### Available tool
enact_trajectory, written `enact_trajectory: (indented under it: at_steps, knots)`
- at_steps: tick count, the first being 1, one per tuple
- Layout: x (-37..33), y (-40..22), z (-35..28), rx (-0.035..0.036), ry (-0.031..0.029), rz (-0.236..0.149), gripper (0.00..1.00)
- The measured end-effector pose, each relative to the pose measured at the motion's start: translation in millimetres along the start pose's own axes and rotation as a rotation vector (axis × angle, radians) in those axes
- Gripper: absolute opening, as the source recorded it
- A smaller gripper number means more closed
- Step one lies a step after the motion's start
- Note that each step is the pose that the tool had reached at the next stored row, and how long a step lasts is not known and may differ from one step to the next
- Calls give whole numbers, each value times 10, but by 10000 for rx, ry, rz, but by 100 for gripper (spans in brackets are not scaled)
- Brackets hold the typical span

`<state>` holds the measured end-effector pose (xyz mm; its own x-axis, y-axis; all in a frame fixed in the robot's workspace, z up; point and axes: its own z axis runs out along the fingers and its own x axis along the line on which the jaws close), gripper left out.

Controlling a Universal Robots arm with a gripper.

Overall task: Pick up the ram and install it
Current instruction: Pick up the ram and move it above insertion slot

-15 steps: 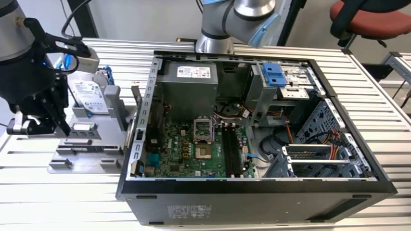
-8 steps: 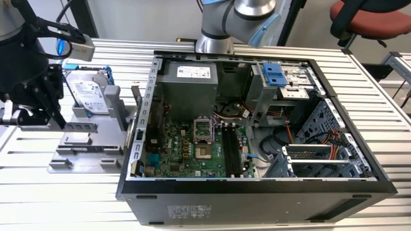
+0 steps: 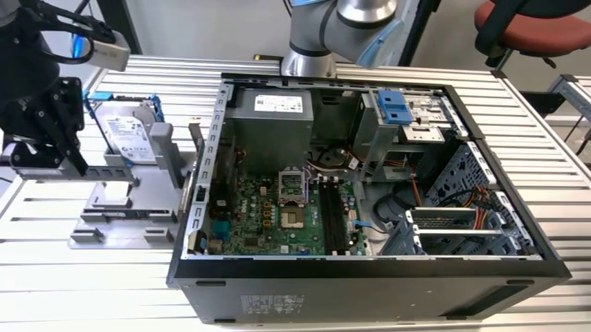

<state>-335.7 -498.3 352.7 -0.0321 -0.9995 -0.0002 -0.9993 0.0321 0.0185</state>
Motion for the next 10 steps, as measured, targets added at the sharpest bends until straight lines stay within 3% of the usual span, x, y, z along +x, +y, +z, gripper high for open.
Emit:
enact_trajectory:
  at_steps: [10]
  knots:
    - [0,4,-222,0,0,0,0]
